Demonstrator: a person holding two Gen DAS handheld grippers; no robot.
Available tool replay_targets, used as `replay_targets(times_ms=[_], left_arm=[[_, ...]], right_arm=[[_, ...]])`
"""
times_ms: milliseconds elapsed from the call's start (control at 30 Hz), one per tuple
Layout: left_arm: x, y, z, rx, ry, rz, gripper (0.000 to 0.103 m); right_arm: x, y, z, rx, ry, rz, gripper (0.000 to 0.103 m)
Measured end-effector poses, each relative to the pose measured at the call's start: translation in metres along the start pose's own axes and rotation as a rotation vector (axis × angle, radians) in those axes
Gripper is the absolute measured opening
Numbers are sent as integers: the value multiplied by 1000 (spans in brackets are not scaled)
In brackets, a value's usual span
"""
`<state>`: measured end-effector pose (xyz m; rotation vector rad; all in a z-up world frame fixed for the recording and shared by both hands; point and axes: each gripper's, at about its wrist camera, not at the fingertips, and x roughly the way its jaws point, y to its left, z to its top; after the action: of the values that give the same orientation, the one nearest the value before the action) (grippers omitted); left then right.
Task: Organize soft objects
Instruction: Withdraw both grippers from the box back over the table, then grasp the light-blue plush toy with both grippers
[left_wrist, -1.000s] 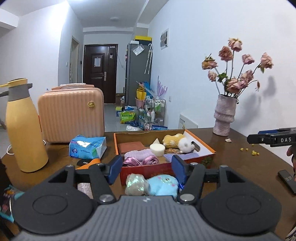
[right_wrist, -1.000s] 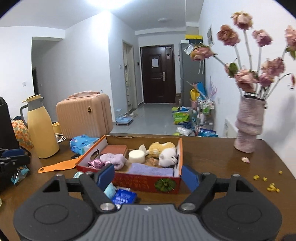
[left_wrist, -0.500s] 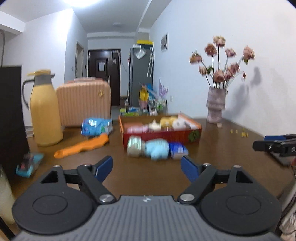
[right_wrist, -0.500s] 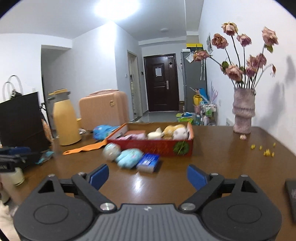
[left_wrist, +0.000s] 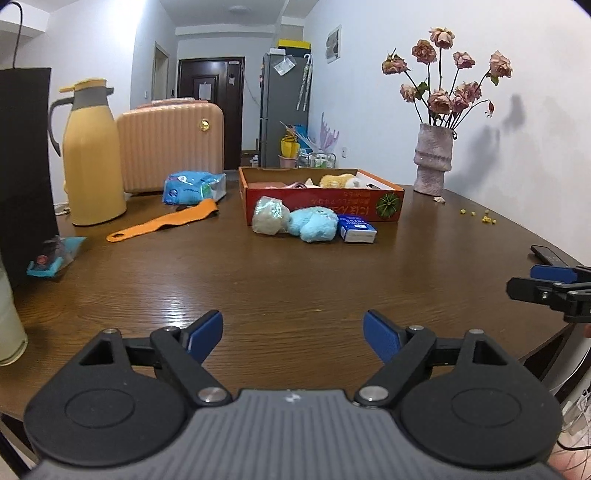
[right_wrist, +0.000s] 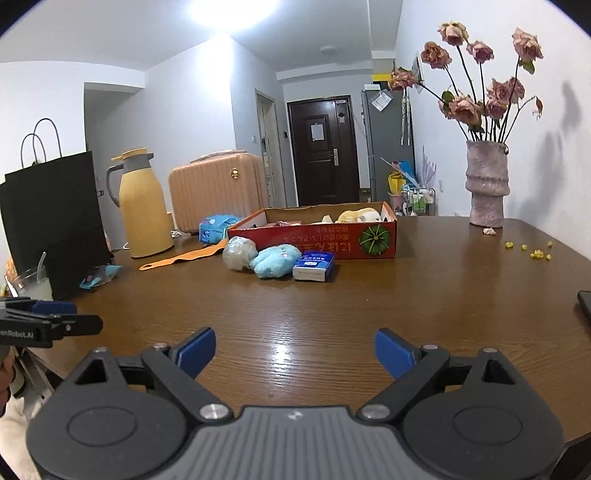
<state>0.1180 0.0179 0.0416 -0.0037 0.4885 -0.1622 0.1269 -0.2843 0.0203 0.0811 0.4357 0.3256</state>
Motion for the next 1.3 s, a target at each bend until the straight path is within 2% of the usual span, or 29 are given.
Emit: replay_targets(times_ms=[300, 500, 600, 667, 733, 867, 900, 967, 1000, 1033, 1067, 1100, 1167, 1233, 1300], left_arm=[[55, 4, 16, -46, 60, -26, 84], [111, 8, 57, -43, 54, -34, 80], [149, 12, 80, -94, 57, -95, 77], [181, 15, 91, -119, 103, -113, 65], [208, 17, 100, -146, 128, -130, 60], [257, 30, 112, -262, 154, -155, 59], [266, 31, 112, -278, 163, -169, 59], [281, 33, 112, -305, 182, -189, 59], [286, 35, 110, -314, 197, -198, 58], [291, 35, 108, -323, 210, -210, 49], [295, 35, 105, -329, 223, -221, 35], [297, 34, 102, -330, 229, -233, 32], [291, 33, 96, -329, 223, -250, 28], [279, 31, 91, -329, 222, -268, 28], [262, 30, 83, -342, 226, -291, 28]], right_arm=[[50, -15, 9, 64, 46, -3, 89], [109, -26, 41, 86, 94, -15, 84], [146, -30, 64, 86, 97, 26, 76], [177, -33, 80, 95, 103, 67, 72], [213, -35, 95, 95, 118, 96, 70], [285, -32, 119, 88, 183, 161, 67], [301, -31, 123, 82, 197, 168, 62], [326, -27, 130, 68, 210, 168, 58], [340, -26, 132, 55, 218, 188, 58], [353, -26, 134, 60, 242, 208, 58], [366, -27, 134, 74, 281, 220, 54], [375, -28, 134, 90, 316, 227, 45], [376, -25, 130, 93, 325, 256, 38], [361, -20, 125, 71, 318, 261, 35], [345, -16, 120, 72, 318, 271, 28]])
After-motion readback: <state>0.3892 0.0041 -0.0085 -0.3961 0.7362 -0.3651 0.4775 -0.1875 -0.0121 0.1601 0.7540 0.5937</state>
